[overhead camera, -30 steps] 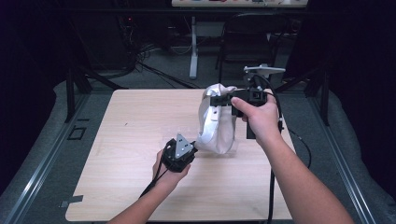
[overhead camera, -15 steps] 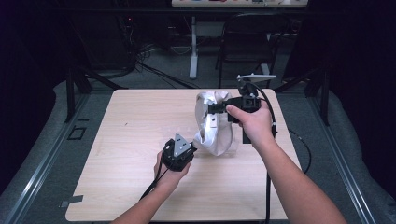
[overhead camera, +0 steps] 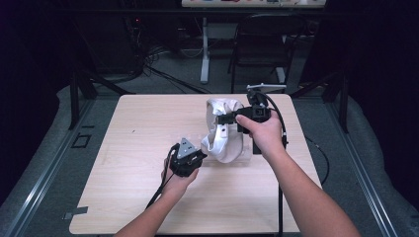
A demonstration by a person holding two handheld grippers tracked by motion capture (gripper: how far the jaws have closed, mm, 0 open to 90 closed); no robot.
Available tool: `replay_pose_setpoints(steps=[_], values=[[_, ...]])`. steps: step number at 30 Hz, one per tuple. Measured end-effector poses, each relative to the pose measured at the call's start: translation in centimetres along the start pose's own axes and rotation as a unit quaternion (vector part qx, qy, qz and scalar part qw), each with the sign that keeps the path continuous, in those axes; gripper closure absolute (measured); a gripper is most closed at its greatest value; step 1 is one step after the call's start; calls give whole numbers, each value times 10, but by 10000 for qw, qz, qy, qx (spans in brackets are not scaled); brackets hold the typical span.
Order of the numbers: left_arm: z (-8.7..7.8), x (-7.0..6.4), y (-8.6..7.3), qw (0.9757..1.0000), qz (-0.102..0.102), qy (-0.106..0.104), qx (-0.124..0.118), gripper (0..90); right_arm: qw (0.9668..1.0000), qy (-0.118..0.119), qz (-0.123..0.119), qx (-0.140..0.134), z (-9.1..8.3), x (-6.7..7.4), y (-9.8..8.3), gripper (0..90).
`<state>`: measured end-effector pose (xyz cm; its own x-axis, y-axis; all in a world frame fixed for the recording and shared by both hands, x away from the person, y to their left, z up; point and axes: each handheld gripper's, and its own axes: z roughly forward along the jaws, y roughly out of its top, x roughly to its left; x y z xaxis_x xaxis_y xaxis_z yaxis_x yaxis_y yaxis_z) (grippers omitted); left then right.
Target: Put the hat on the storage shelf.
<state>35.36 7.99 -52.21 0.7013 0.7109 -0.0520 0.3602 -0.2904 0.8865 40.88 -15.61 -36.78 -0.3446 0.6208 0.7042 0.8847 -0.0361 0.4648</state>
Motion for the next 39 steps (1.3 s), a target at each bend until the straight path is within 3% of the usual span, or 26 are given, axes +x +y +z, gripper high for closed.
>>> replay_pose_setpoints(steps=[6,18,30,34,37,39], values=[[0,6,-2,9999,-65,-105,-11,853,10000,35,70,-17,4,-2,0,822],[0,-4,-7,9994,-270,197,91,856,9999,55,88,20,10,-2,-2,822],[6,-1,-15,9990,-311,149,287,858,9999,-1,138,47,10,-12,-4,822],[7,3,-19,9981,-500,73,341,859,9998,-124,110,104,14,-15,-7,822],[10,5,-21,9969,-542,87,555,859,9996,-228,106,135,18,-17,-8,822],[12,4,-26,9971,-552,97,513,859,9993,-310,91,160,20,-19,-8,822]])
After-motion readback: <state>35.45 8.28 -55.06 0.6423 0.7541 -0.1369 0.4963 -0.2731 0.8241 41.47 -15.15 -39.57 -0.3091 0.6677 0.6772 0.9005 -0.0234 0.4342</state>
